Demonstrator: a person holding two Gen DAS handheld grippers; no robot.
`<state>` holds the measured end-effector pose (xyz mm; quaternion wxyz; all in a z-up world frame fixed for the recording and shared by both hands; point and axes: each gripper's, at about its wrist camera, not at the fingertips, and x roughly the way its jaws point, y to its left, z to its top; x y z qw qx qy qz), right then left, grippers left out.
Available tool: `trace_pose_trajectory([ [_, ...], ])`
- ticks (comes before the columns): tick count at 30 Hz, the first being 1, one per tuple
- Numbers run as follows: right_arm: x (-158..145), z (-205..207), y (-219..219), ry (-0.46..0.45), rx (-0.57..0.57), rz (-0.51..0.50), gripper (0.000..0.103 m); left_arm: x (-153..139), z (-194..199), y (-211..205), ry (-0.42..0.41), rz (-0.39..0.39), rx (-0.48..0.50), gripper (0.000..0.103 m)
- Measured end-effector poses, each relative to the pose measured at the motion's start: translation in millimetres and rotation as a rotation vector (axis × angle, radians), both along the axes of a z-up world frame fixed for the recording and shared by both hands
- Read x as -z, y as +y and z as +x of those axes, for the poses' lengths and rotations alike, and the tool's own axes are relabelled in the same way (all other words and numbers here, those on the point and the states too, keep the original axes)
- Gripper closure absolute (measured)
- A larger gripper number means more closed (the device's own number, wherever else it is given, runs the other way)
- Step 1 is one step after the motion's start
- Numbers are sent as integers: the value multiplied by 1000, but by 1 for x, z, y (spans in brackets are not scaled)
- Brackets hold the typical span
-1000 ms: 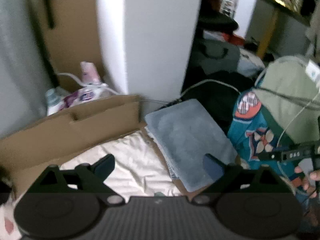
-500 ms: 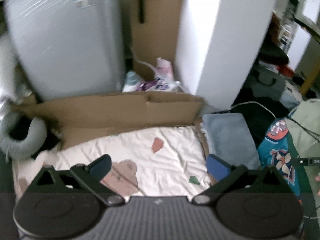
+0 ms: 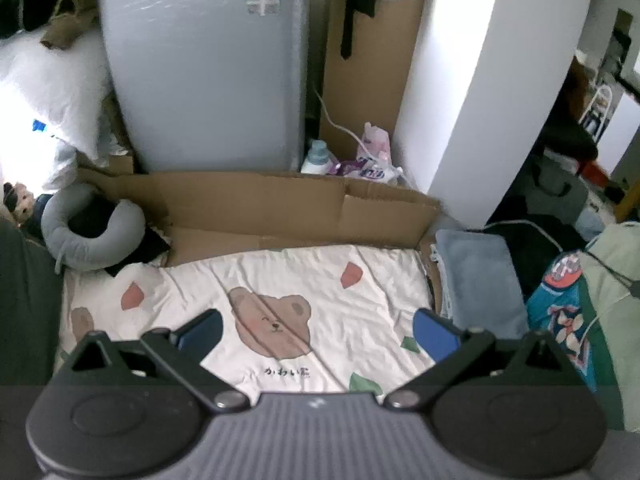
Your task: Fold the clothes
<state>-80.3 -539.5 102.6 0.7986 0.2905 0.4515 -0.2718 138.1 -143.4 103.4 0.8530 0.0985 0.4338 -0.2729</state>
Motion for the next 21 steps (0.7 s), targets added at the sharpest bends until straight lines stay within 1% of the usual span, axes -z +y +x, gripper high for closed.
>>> trace_pose_trajectory([
  [3, -31, 14, 19, 1, -74, -9, 1, -4, -10, 13, -23, 4, -4, 1],
  [6, -60, 29, 35, -20, -100, -23, 1, -6, -19, 24, -36, 5, -21, 1],
  [9, -77, 44, 53, -29, -131, -40, 1, -4, -27, 34, -39, 0, -44, 1],
  [11, -79, 53, 65, -26, -149, -46, 1, -2, -32, 44, -37, -5, -67, 1],
  [14, -73, 63, 82, -23, -172, -34, 1, 2, -41, 58, -51, 5, -109, 1],
  [17, -61, 69, 101, -20, -191, -35, 1, 8, -51, 72, -52, -2, -155, 1],
  [21, -43, 69, 124, -13, -193, -63, 1, 16, -69, 86, -72, -3, -212, 1],
])
